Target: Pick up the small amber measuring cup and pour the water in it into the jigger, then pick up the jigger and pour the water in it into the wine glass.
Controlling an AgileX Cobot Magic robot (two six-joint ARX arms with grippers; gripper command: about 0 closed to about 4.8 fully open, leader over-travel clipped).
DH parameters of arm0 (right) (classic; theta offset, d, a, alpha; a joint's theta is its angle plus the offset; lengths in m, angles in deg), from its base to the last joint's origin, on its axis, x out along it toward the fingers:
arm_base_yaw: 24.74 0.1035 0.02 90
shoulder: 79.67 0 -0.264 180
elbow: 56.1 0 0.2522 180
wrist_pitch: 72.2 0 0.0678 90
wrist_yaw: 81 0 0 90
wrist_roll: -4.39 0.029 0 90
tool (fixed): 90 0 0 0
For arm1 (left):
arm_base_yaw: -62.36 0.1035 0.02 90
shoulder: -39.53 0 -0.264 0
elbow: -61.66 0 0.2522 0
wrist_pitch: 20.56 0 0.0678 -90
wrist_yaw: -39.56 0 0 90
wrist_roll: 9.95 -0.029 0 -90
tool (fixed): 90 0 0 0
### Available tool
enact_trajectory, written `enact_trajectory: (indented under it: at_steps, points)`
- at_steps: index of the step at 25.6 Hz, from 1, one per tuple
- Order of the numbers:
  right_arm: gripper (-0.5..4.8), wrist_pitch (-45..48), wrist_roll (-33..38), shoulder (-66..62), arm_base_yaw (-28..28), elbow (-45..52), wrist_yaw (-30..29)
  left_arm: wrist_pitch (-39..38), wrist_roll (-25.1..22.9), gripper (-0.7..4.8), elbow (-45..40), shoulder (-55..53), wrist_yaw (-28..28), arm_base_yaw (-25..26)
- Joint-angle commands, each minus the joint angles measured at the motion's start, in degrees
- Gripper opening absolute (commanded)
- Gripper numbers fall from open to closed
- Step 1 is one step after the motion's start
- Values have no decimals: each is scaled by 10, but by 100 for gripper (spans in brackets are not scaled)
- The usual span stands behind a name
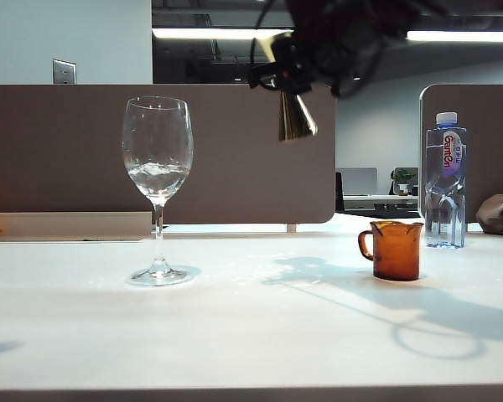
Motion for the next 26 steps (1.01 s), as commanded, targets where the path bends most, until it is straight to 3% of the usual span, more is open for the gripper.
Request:
enact_trajectory:
  at_steps: [1, 4, 9, 26]
  points:
    - [-1, 121, 96, -12, -5, 74, -17, 7, 0, 26, 1, 0, 0, 0]
    - [-1, 175, 125, -41, -12, 117, -72, 8, 0, 26, 1, 0, 0, 0]
    - [-1, 233, 183, -112, -12, 132, -86, 7, 0, 26, 1, 0, 0, 0]
    - [-1, 237, 208, -179, -9, 148, -111, 7, 0, 26, 1, 0, 0, 0]
